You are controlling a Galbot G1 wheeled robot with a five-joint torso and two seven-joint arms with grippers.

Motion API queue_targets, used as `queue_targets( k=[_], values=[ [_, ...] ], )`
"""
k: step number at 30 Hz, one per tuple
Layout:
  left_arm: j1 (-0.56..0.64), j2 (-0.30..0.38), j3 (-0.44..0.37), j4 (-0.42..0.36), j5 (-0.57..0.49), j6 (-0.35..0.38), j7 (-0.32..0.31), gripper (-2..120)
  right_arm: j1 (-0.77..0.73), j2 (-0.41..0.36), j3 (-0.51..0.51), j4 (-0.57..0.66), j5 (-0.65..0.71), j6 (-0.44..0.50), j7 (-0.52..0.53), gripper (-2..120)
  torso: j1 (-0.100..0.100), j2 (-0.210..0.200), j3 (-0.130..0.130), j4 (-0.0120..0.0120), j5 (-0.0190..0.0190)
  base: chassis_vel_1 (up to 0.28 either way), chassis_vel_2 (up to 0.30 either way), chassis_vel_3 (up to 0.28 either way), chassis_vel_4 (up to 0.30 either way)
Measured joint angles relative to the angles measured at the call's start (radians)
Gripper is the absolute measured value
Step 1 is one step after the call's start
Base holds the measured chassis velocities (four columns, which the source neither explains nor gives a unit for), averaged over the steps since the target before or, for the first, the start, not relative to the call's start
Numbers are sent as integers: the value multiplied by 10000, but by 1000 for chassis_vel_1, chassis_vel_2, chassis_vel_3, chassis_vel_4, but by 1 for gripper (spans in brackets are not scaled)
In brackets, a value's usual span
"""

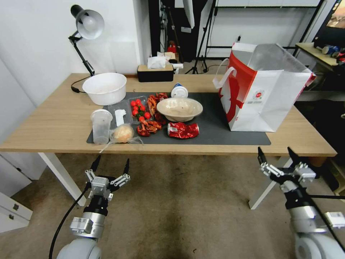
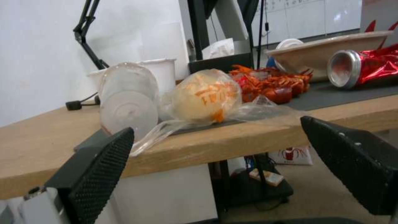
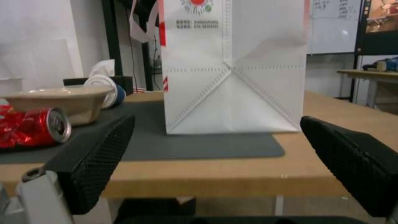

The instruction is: Pick up the food delivery bag from the floor and place it on the table.

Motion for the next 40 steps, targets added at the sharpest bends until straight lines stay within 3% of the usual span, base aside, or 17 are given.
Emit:
queue_targets(
  k=[14, 40],
  values=[
    [-48, -46, -20, 234, 141, -248, 26, 100, -48, 384, 18, -832, -259, 791, -244, 100, 1, 0, 0, 0, 1, 0, 0, 0, 0],
    [-36, -102, -50, 308, 290, -335, -19, 100, 10, 384, 10, -899, -245, 829, -331, 100, 0, 0, 0, 0, 1, 0, 0, 0, 0]
  ],
)
